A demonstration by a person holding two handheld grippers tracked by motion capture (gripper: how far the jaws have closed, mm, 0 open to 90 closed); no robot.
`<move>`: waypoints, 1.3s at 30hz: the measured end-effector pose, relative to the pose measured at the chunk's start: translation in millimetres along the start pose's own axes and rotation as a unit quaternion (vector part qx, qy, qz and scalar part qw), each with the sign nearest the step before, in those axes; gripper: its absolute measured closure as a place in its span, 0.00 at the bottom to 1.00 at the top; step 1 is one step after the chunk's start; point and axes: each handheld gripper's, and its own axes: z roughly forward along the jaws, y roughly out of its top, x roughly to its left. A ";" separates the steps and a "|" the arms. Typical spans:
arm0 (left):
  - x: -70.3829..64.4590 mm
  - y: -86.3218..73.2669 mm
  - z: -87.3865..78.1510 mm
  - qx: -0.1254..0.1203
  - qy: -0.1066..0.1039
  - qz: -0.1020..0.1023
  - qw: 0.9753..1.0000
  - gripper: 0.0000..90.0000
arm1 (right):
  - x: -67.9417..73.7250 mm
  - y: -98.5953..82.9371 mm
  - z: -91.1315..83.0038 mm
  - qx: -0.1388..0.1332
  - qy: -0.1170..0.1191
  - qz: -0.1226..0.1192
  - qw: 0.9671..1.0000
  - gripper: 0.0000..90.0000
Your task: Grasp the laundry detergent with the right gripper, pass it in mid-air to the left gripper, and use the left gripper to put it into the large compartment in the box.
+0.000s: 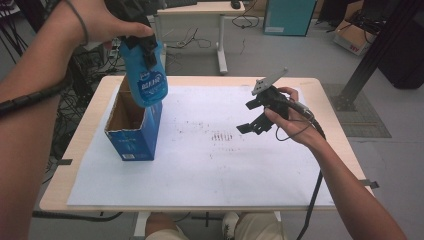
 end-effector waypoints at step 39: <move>69.0 -28.4 -0.4 -0.053 0.004 -0.305 0.951 0.41 | -3.2 -7.6 -29.8 0.041 -0.044 -0.003 0.998 0.05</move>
